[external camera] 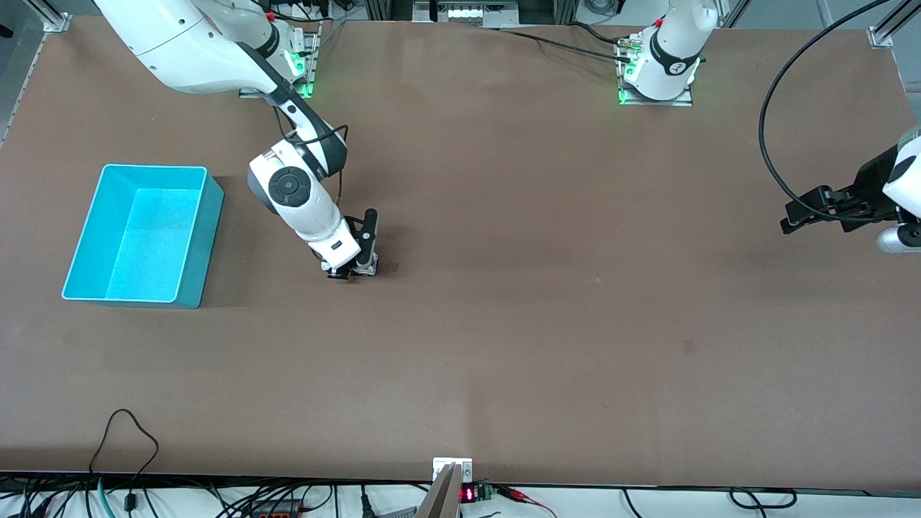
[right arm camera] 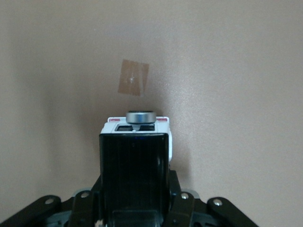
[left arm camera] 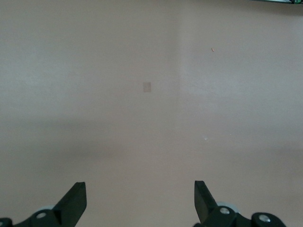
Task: Wind and store white jeep toy
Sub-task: 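Close the right gripper on the jeep, then lift the jeep and carry it over the turquoise box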
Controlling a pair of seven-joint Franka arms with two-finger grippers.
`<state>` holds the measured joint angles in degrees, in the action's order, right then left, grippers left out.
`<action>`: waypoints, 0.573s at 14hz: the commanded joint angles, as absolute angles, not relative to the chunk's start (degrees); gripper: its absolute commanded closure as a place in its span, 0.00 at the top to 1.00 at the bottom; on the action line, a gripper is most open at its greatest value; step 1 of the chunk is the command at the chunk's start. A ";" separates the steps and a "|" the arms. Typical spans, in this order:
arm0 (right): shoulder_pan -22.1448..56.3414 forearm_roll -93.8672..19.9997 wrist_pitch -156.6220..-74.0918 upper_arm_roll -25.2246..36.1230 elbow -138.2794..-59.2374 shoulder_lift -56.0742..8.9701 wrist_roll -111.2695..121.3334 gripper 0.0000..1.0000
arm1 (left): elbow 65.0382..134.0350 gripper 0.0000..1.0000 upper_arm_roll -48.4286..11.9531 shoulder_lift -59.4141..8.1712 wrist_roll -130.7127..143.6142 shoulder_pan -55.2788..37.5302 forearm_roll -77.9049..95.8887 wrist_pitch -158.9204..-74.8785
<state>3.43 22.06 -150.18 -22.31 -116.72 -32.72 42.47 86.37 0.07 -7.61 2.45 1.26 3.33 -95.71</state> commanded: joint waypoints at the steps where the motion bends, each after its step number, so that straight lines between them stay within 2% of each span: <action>1: 3.87 23.12 -149.33 -21.71 -115.75 -32.52 39.38 0.00 | 86.40 1.00 0.00 -6.24 1.93 0.97 2.99 -95.36; 8: -1.75 18.73 -131.51 -21.18 -115.93 -15.23 29.46 0.01 | 86.66 1.00 0.00 -6.24 1.93 1.14 2.81 -95.36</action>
